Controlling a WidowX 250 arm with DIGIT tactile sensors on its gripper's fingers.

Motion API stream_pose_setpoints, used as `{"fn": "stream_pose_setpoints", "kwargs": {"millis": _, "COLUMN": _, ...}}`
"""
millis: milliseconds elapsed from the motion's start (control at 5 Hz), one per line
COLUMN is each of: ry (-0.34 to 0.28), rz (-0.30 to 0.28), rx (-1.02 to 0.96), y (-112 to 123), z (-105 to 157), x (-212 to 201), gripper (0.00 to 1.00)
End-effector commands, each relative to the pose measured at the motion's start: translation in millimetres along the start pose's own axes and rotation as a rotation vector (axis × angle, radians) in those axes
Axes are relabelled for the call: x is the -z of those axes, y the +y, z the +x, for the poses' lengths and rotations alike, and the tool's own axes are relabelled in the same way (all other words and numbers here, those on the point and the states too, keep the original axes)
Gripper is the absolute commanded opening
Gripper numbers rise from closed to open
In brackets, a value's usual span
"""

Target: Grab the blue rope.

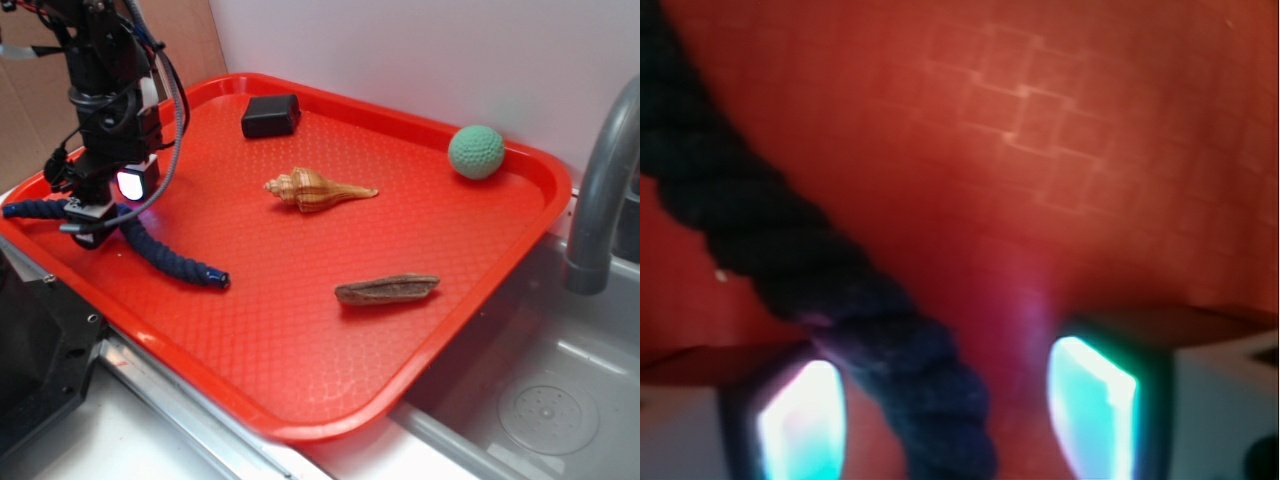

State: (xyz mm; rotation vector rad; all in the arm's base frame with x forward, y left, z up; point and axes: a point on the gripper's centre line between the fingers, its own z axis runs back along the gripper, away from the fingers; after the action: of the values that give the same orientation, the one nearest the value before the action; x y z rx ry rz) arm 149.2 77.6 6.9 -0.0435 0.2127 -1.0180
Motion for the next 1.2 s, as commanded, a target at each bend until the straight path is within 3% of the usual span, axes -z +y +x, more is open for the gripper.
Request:
{"fn": "stream_pose_setpoints", "kwargs": {"millis": 0, "ry": 0.017, "rz": -0.054, "rx": -0.024, "y": -13.4, "z": -4.8, "x": 2.0, "gripper": 0.00}}
{"fn": "stream_pose_setpoints", "kwargs": {"millis": 400, "ry": -0.004, "rz": -0.038, "rx": -0.049, "y": -14.2, "z": -2.9, "x": -4.7, "gripper": 0.00}}
{"fn": "stream_pose_setpoints", "kwargs": {"millis": 600, "ry": -0.060, "rz": 0.028, "rx": -0.163, "y": -20.0, "z": 8.4, "x": -55.8, "gripper": 0.00}}
{"fn": "stream_pose_setpoints", "kwargs": {"millis": 800, "ry": -0.109, "rz": 0.112, "rx": -0.411, "y": -47.9, "z": 36.6, "x": -107.3, "gripper": 0.00}}
{"fn": "stream_pose_setpoints", "kwargs": {"millis": 1000, "ry": -0.253, "rz": 0.070, "rx": -0.525, "y": -83.5, "z": 48.7, "x": -159.6, "gripper": 0.00}}
